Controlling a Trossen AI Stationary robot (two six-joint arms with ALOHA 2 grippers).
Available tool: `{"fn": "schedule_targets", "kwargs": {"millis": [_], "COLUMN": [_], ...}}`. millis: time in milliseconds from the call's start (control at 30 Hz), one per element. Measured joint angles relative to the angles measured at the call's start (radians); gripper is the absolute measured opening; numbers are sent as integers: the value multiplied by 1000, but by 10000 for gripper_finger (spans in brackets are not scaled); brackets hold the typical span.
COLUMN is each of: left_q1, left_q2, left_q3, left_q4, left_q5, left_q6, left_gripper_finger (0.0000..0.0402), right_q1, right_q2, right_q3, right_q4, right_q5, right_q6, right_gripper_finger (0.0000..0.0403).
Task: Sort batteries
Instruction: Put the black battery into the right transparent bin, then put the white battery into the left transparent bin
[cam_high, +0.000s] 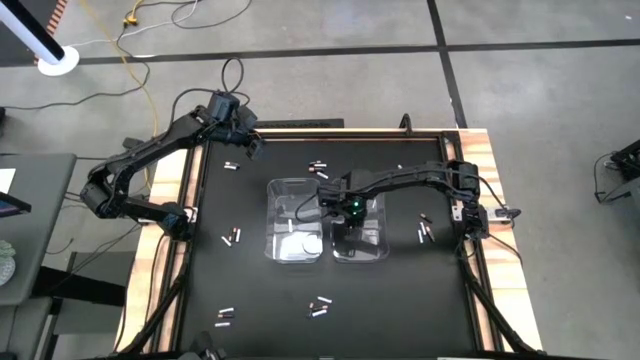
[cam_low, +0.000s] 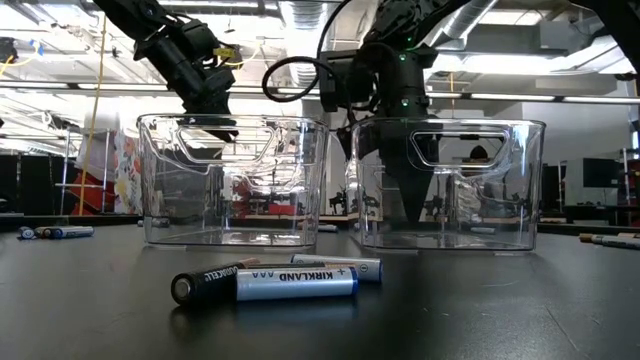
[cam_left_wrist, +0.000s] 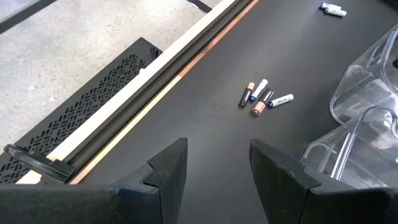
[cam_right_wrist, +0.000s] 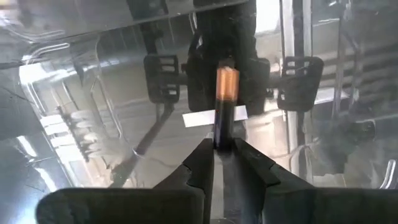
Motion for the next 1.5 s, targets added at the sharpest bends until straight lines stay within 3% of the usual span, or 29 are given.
{"fn": "schedule_targets", "kwargs": {"millis": [400, 700, 833, 933, 1133, 1333, 1500], "left_q1": [0, 0, 0, 0, 0, 0, 0], "left_q2": [0, 0, 0, 0, 0, 0, 0], "left_q3": [0, 0, 0, 0, 0, 0, 0], "left_q4": [0, 0, 0, 0, 1, 1, 0], "left_q5": [0, 0, 0, 0, 0, 0, 0], "left_q6": [0, 0, -3, -18, -45, -122, -163], "left_gripper_finger": [169, 169, 169, 169, 169, 169, 169], "right_q1": [-26, -125, -185, -252, -463, -683, -827], "right_q2": [-30, -240, -345, -395, -378, -382, -386], "right_q3": [37, 100, 100, 101, 87, -106, -263], "right_q4": [-79, -103, -140, -219, -386, -291, -123], "right_q5": [-2, 4, 130, 247, 266, 168, 158], "right_q6": [-3, 81, 138, 209, 231, 159, 121], "right_gripper_finger": [87, 88, 88, 84, 77, 76, 76]}}
